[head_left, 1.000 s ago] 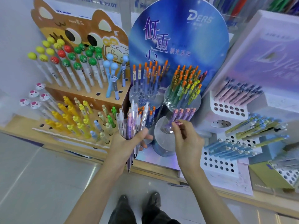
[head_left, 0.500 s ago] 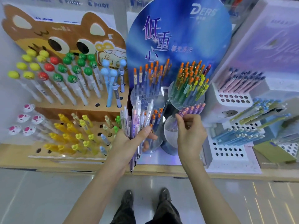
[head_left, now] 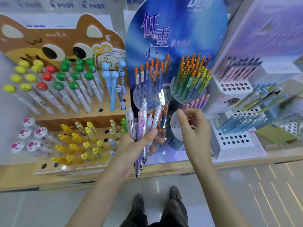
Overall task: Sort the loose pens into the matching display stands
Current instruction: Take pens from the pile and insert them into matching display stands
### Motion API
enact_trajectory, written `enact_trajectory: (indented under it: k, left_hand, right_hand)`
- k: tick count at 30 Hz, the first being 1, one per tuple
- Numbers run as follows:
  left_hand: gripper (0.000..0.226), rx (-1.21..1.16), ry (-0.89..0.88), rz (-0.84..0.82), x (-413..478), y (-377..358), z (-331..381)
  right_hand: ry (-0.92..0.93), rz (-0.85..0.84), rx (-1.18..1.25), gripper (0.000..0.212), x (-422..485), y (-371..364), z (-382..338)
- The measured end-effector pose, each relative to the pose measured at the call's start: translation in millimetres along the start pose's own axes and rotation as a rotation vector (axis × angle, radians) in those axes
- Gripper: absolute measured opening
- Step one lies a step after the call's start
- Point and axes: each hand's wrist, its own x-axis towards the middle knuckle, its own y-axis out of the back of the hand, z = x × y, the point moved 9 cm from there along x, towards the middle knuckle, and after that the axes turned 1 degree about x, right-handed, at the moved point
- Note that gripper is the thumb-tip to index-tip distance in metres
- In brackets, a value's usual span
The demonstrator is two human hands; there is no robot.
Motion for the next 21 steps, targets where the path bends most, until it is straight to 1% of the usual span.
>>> enact_trajectory:
  k: [2,3,5,6,7,12,15,18,21]
  left_hand:
    - [0.021,0.005,-0.004,-0.035,-0.6,-2.3,0.1]
    - [0.019,0.016,-0.014,-0.054,-1.2,-4.3,1.1]
    - [0.014,0.054,-0.028,-0.077,-2.2,-6.9,1.6]
    - [0.012,0.072,-0.024,-0.08,-2.1,-6.8,0.1]
    - [0.012,0.092,-0.018,-0.081,-1.9,-5.7,-1.6]
    - [0.01,0.195,-0.009,-0.159,-3.9,-3.1,-7.8]
    - [0.009,0.209,0.011,-0.179,-6.6,-2.2,-12.1]
    - [0.008,0.189,0.032,-0.184,-8.0,-1.8,-15.2]
    - [0.015,0.184,0.039,-0.189,-8.0,1.8,-16.8]
  right_hand:
    - [-0.04,-0.206,0.117,0.018,-7.2,-20.9,-13.4]
    - [-0.019,-0.267,0.113,0.023,-10.4,-27.4,-21.3]
    - [0.129,-0.307,-0.023,0.033,-14.8,-34.0,-42.8]
    - [0.203,-0.324,-0.098,0.035,-17.1,-37.8,-51.8]
    - [0.238,-0.35,-0.145,0.033,-18.4,-42.0,-56.5]
    - [0.165,-0.51,-0.206,0.022,-15.3,-55.9,-47.3]
    - [0.18,-0.658,-0.264,0.028,-22.1,-63.9,-43.1]
    - [0.163,-0.702,-0.201,0.028,-23.6,-65.5,-39.9]
    - [0.103,-0.626,0.003,0.018,-17.2,-59.5,-38.5]
